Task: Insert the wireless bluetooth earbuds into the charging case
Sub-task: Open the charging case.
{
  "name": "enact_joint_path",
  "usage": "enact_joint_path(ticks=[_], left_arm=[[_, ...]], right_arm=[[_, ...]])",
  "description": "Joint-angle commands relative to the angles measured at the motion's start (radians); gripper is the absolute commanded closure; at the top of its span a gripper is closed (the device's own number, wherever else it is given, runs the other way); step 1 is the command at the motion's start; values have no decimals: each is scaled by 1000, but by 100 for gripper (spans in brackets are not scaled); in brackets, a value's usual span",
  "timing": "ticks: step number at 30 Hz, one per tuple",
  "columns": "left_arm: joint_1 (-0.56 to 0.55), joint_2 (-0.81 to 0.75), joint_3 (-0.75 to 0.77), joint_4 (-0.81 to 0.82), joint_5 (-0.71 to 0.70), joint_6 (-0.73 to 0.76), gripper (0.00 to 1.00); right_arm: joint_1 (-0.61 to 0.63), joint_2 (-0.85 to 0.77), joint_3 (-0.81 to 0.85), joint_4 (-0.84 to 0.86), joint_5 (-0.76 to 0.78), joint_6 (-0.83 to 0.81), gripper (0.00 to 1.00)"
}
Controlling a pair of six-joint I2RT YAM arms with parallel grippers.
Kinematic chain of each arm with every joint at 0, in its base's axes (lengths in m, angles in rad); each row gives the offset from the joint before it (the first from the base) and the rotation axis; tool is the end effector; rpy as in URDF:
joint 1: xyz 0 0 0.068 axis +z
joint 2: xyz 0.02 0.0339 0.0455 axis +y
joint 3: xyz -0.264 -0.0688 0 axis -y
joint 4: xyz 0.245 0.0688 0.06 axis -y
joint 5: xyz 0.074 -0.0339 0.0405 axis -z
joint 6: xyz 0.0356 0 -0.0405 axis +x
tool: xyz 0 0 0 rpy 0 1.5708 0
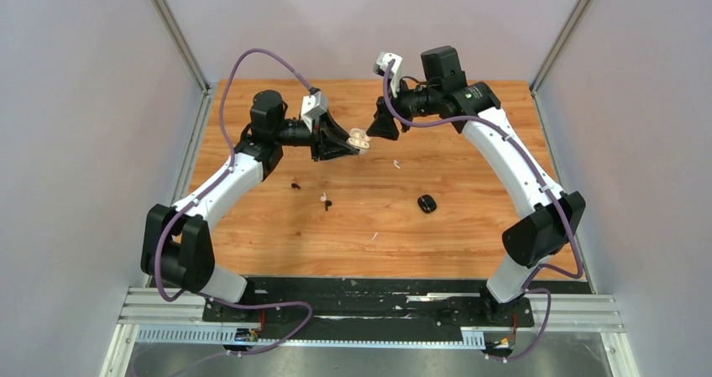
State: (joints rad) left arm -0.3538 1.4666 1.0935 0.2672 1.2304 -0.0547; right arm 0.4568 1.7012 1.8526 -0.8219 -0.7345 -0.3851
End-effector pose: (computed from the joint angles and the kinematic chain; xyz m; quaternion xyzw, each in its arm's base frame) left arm 0.2960 -0.1451 0.3336 0.4721 0.5429 -0.5310 0.4477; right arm 0.3181 0.1829 0.4091 -0.4860 0.7031 0.3376 0.3942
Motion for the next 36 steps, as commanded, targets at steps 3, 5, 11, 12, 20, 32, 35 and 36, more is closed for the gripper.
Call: enact_joint_path(ticks=[3, 5, 11, 12, 20, 32, 35, 36], left_arm=[[-8, -6, 13, 56, 49, -53, 100], [-8, -6, 10, 72, 37, -64, 100], [-8, 1, -1, 185, 19, -179, 100], [-8, 2, -4, 209, 18, -192, 100], [-8, 14, -11, 286, 14, -261, 100], [-1, 25, 16, 140, -129, -201, 79], [-1, 19, 66, -29, -177, -155, 45], [-1, 5, 82, -62, -174, -103, 42]], right_arm=[[8, 3, 27, 81, 12, -18, 47], [14, 1, 22, 78, 3, -24, 47], [33, -10, -4, 62, -28, -38, 52], [35, -11, -7, 60, -30, -43, 52], [40, -4, -10, 51, -13, -59, 63], [50, -5, -2, 5, -50, -85, 100], [62, -17, -13, 6, 23, -163, 100], [64, -19, -18, 7, 37, -191, 100]])
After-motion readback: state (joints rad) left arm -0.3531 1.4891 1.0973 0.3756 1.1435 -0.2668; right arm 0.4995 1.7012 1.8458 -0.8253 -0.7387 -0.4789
